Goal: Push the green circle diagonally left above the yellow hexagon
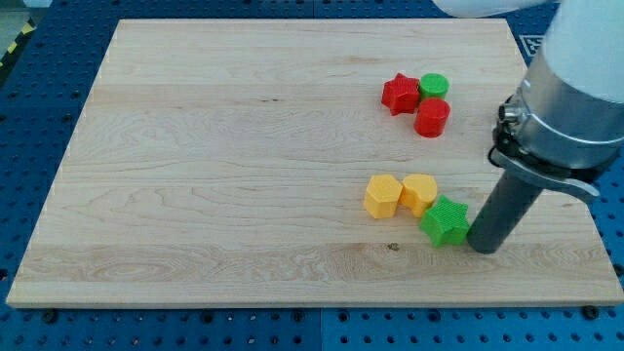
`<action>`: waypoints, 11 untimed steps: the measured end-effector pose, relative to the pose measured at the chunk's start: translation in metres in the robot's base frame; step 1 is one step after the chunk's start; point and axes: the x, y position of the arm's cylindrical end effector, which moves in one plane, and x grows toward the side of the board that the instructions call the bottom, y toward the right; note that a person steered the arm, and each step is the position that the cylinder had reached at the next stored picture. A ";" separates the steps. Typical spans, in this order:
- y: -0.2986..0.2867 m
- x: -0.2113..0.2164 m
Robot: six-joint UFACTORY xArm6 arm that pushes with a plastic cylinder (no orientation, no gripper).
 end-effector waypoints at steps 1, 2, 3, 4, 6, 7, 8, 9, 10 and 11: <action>-0.024 0.000; -0.043 0.000; -0.044 0.002; -0.020 -0.003; -0.007 -0.040; -0.007 -0.067; -0.023 -0.091; -0.068 -0.112; -0.098 -0.181; -0.120 -0.249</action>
